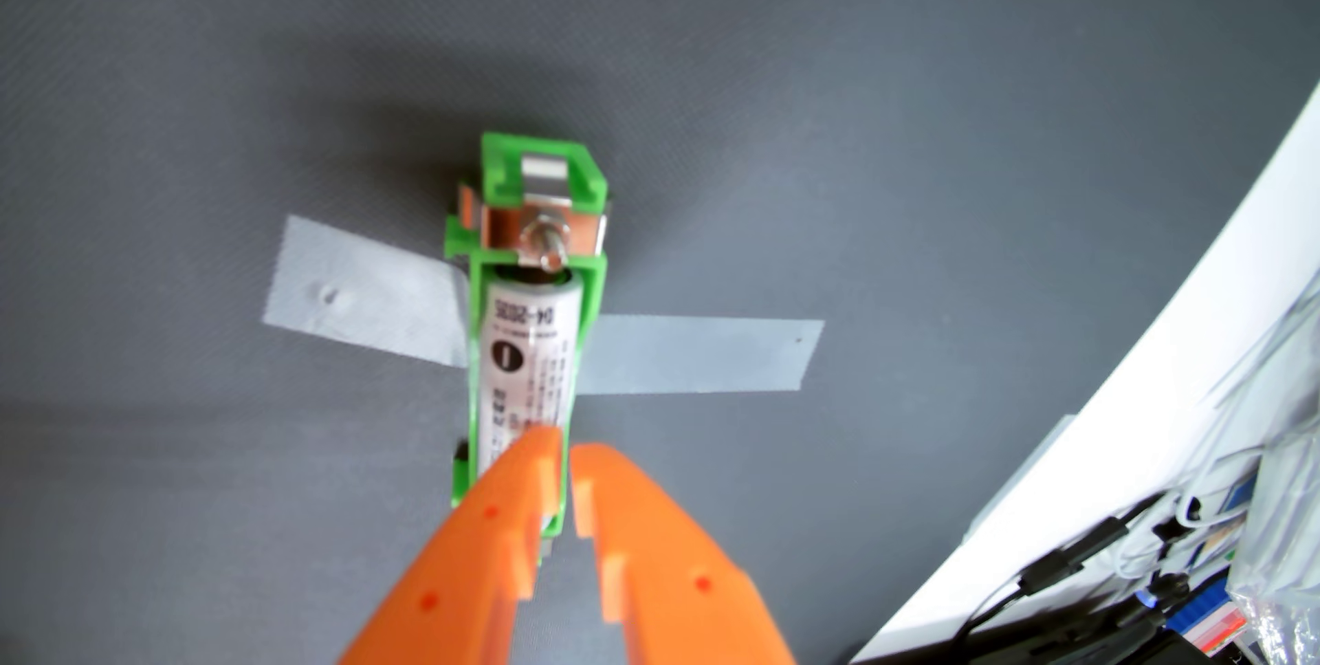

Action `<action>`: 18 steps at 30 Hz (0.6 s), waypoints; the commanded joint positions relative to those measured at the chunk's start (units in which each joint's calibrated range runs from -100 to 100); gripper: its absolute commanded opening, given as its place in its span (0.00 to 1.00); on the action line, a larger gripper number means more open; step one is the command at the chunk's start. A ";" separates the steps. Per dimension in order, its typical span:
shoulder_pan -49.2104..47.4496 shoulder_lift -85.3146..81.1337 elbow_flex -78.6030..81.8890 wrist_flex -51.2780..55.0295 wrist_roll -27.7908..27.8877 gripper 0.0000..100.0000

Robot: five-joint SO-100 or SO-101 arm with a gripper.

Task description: Insert Battery

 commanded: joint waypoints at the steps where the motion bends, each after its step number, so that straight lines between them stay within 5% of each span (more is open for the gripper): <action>1: 0.52 -0.91 0.92 -0.24 0.17 0.02; 18: 0.52 -0.99 2.72 -0.66 0.17 0.02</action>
